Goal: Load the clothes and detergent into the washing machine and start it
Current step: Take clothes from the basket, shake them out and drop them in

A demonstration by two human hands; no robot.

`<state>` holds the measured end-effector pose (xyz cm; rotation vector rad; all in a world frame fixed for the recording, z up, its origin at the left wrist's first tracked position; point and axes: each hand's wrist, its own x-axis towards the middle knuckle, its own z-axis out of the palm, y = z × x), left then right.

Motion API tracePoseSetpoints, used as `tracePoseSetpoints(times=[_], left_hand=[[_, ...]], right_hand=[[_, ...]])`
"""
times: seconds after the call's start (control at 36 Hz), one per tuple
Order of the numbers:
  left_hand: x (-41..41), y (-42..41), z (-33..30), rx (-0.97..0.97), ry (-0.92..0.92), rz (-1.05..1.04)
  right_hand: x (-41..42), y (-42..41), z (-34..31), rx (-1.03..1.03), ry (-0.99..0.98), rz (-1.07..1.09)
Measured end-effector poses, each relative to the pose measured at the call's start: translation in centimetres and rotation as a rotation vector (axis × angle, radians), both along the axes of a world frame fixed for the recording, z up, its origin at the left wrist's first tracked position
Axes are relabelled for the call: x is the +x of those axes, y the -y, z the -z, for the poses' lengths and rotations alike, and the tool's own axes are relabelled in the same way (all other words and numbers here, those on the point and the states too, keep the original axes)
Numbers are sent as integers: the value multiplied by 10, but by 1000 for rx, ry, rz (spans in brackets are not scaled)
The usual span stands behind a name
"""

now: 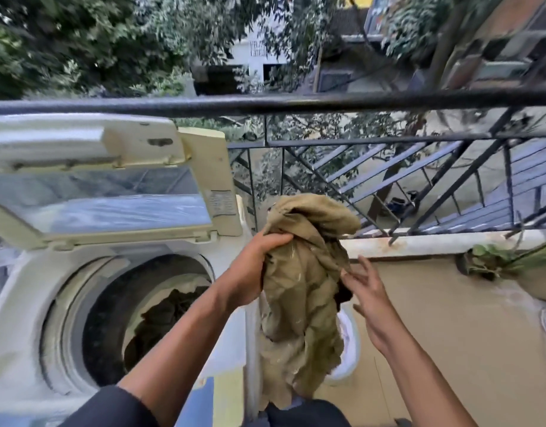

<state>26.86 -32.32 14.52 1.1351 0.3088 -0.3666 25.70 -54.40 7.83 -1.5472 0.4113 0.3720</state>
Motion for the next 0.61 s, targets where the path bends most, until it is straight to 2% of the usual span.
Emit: tracePoseSetpoints(times=[0.14,0.19,0.25,0.36,0.5,0.61], left_hand=[[-26,-56,-20,-186,-7,-117],[-38,-82,-24,-223,14,-120],[-53,-111,-26,-219,12,-95],[-87,-166,-30,-63,-15,-173],[-128,-236,-48,-11,69,-379],[-148,-286,-62,93,161,-418]], right_hand=[[-27,-33,-8,307,-48,-89],[-32,-51,-12,329,-21,-134],[-35,-71,-17,259,13,-124],[-37,-113,-31,125,94,-140],[-40,-167,-48,230,155,-181],[-45,-216,-52,315,170,-247]])
